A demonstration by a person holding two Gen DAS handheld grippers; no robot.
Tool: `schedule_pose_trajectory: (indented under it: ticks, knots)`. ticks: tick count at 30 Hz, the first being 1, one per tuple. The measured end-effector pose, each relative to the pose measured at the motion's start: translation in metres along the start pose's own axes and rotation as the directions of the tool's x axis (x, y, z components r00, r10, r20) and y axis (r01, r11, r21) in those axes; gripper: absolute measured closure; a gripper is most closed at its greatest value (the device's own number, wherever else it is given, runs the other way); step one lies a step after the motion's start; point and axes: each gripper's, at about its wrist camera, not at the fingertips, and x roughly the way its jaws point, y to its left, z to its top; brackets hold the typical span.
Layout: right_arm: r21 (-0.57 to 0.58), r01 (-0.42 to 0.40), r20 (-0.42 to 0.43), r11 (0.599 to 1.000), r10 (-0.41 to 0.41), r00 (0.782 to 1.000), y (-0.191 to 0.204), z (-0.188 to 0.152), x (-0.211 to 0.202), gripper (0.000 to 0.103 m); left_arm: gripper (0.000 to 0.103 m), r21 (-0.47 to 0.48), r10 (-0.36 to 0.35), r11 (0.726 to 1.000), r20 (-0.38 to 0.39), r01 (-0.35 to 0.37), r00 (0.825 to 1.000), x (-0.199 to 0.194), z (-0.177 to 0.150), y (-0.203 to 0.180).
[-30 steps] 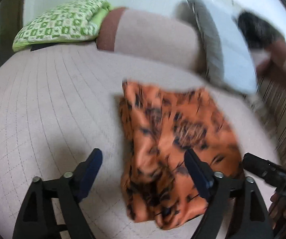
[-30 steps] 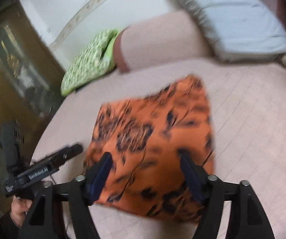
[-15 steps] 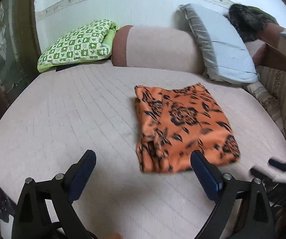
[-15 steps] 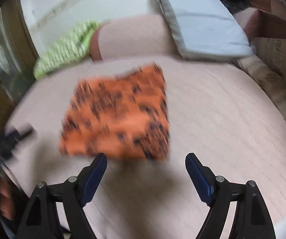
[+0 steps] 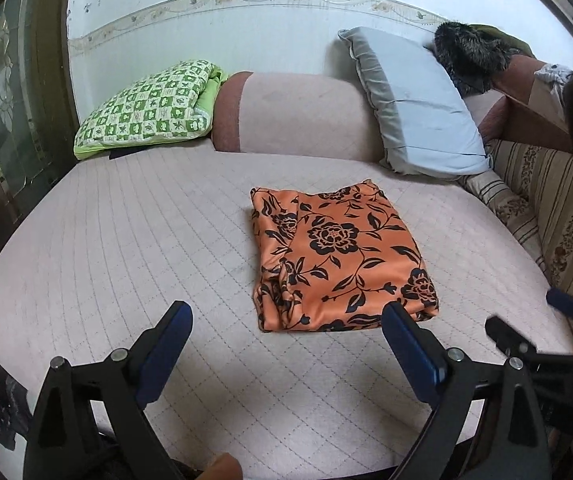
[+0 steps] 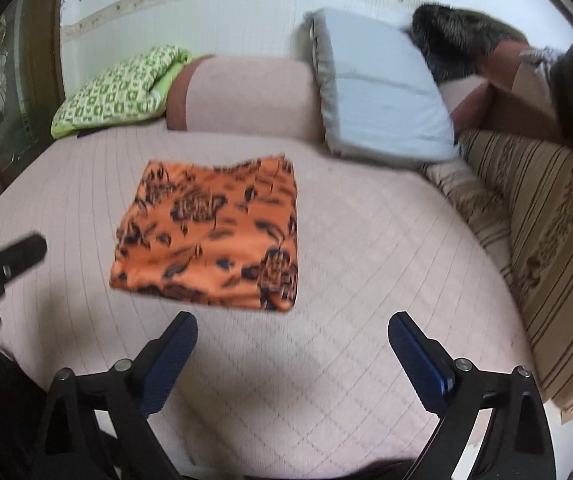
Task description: Fold small clothes
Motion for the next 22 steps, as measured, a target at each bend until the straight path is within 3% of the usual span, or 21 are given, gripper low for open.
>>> schedule_pose_trajectory:
  ticks: [9, 15, 22]
  knots:
    - [-0.046, -0.093, 0.012, 0.995, 0.094, 0.996, 0.013, 0.014, 0.005, 0.005, 0.007, 0.006, 0.023, 1.0, -0.016, -0.023, 1.0, 0.006, 0.006, 0.001]
    - [-0.088, -0.147, -0.005, 0.985, 0.147, 0.989, 0.021, 0.02, 0.015, 0.005, 0.004, 0.064, 0.082, 0.995, -0.029, -0.08, 0.996, 0.02, 0.016, -0.01]
    - [-0.091, -0.176, -0.006, 0.98, 0.177, 0.984, 0.021, 0.03, 0.031, 0.005, 0.004, 0.049, 0.033, 0.998, -0.066, -0.03, 0.997, 0.042, 0.03, -0.013]
